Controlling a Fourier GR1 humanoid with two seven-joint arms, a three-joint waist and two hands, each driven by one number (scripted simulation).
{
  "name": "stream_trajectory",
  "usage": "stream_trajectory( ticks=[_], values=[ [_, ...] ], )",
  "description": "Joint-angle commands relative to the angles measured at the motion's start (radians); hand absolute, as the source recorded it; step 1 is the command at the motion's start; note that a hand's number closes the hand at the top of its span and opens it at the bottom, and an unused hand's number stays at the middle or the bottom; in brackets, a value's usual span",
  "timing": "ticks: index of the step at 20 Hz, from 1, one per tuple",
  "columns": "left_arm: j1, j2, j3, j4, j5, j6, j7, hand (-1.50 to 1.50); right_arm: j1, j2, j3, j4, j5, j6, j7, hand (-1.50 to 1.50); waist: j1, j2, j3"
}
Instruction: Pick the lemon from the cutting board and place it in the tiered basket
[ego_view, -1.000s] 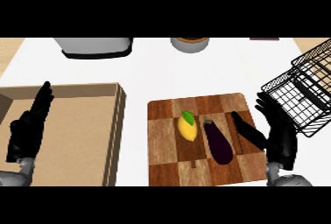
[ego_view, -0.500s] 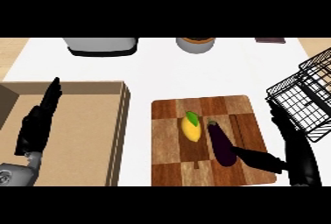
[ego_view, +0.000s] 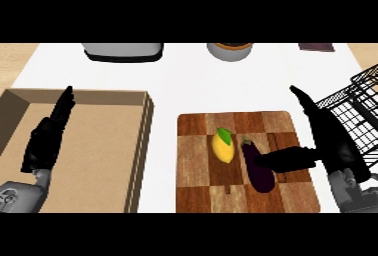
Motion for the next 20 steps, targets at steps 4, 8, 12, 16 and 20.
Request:
stream_trajectory(
  ticks=[4, 8, 12, 16, 20],
  values=[
    [-0.047, -0.016, 0.018, 0.018, -0.013, 0.001, 0.028, 0.00, -0.171, 0.095, 0.005, 0.160, -0.067, 0.113, 0.248, -1.50, -0.004, 0.001, 0.003],
    [-0.041, -0.046, -0.007, 0.031, -0.041, 0.010, 0.010, 0.00, -0.189, 0.178, 0.066, 0.297, -0.031, 0.095, 0.240, -1.50, -0.003, 0.003, 0.003],
    [-0.019, -0.039, 0.009, 0.003, -0.027, -0.011, 0.020, 0.00, -0.230, 0.188, 0.072, 0.284, -0.030, 0.136, 0.320, -1.50, -0.010, -0.004, 0.003],
    [-0.047, -0.032, 0.050, 0.066, -0.029, -0.027, -0.014, 0.00, -0.266, 0.256, 0.098, 0.356, 0.009, 0.132, 0.313, -1.50, -0.012, -0.001, 0.003],
    [0.000, -0.069, 0.013, 0.005, -0.064, 0.003, 0.020, 0.00, -0.161, 0.260, 0.119, 0.325, 0.032, 0.133, 0.267, -1.50, -0.017, -0.004, 0.004]
  ],
)
